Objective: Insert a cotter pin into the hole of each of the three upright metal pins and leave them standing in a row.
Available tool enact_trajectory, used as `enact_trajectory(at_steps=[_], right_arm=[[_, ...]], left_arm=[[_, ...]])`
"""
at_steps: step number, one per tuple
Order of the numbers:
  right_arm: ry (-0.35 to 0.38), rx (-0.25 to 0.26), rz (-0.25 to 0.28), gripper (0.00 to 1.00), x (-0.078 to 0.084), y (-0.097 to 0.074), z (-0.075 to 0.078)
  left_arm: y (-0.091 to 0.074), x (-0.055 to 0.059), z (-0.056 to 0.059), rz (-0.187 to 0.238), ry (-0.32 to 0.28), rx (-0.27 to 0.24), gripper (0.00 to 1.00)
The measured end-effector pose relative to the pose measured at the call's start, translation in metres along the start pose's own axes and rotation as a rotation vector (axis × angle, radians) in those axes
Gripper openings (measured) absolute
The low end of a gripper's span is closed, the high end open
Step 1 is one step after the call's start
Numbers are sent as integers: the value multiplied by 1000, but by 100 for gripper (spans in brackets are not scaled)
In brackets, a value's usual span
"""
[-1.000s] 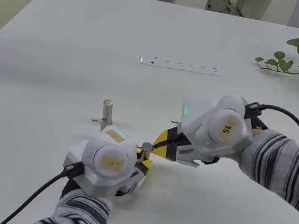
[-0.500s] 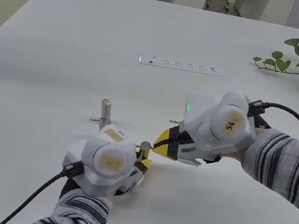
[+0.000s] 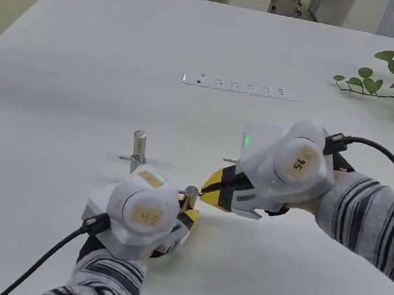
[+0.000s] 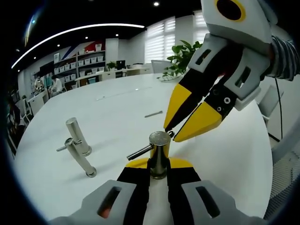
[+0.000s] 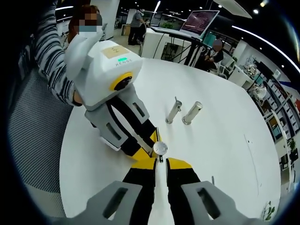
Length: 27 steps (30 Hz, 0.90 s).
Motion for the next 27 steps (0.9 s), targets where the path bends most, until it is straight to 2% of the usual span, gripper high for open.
enact_trajectory(at_steps=[3,4,8,10,16,27], right_arm=[[63,40,8,12,5,-5,3],[70,43,8,13,6,-5,3],[183,98,38,16,14,-14,5],[210,113,41,17,17,-17,6],[248,143,28,16,28,-22,7],[282,159,53,17,28,-21,9]], left_arm=[[0,0,0,-1,3,3,9],[0,0,0,-2,3,4,9],[1,-1,-1,-4,9,9,9],[2,-2,-2,-7,13,10,9],[7,-4,-4,-15,23,23,9],[27,-15,-13,-3,32,32,9]])
Point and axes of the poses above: the centre of the closed fingertips' face, and the gripper's own axes: y roughly forward along the fingers, z roughly to its right, x roughly out of its underside, the point moved 7 cm from there along -y, roughly backward along the fingers, and after that the axes turned 13 degrees about z, right-handed, at the moved point
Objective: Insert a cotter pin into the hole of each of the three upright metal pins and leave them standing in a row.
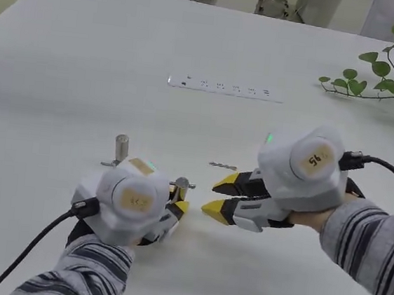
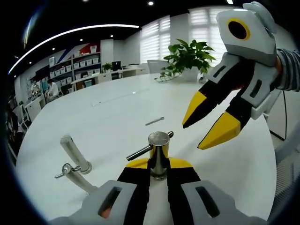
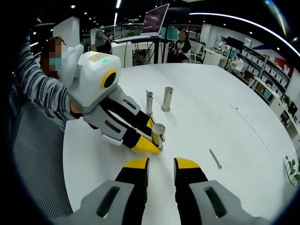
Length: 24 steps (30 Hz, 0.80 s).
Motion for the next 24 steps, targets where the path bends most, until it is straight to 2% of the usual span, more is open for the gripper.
enact_trajectory(at_steps=[9,16,24], right_arm=[[36,24,13,21,4,-2,8],[58,33,3,19,11,-3,12],[76,37,1,19,14,-1,12]], left_arm=[[10,1,-8,-8,-23,-8,9],[16,1,-8,0,-37,0,9],[17,1,-8,-1,-16,3,9]])
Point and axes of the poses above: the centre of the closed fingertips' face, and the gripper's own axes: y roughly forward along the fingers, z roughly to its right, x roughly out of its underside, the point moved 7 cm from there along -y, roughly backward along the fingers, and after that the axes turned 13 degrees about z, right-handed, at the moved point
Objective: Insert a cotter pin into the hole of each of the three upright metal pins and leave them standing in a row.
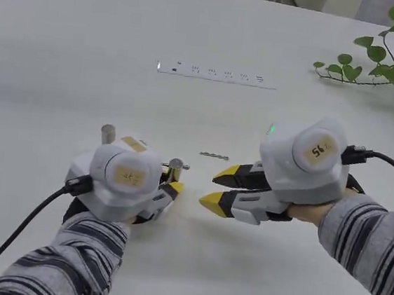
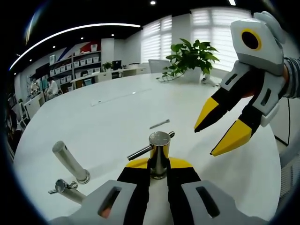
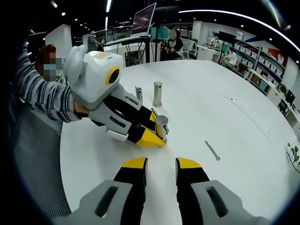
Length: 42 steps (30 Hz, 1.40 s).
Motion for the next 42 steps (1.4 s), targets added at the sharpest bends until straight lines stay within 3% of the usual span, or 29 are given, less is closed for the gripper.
enact_trajectory(at_steps=[24,28,32,42], right_arm=[[55,25,5,22,6,-2,-2],[57,31,10,23,4,-3,-2],[64,45,17,23,2,-4,-2],[149,63,104,29,-17,-7,-1]], left_arm=[[3,2,1,17,-7,-63,10],[2,4,1,1,-7,-61,17],[-5,2,0,-7,-5,-71,22],[-29,-8,11,13,-47,-45,31]])
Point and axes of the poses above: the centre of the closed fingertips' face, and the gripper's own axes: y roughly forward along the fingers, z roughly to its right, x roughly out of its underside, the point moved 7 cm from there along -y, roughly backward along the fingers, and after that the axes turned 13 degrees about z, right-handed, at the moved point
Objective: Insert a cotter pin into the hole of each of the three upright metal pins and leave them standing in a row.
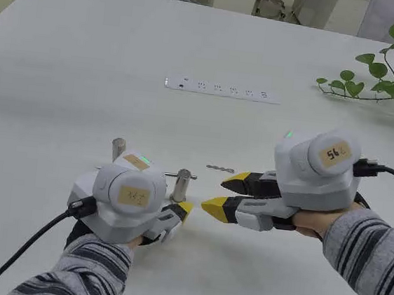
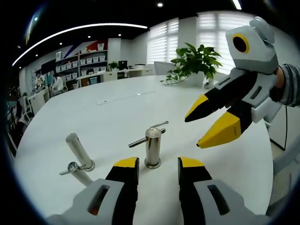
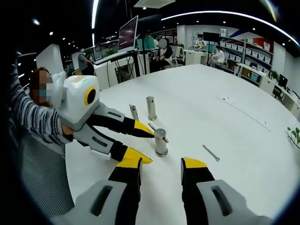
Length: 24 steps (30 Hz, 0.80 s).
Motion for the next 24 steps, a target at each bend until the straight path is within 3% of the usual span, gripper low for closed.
enact_trajectory(at_steps=[12,24], right_arm=[[38,-15,57,36,-29,13,-5],[101,-45,82,34,-50,46,-12]], left_arm=[[-34,-13,4,22,-44,12,46],[-69,-22,-8,47,-76,-58,66]])
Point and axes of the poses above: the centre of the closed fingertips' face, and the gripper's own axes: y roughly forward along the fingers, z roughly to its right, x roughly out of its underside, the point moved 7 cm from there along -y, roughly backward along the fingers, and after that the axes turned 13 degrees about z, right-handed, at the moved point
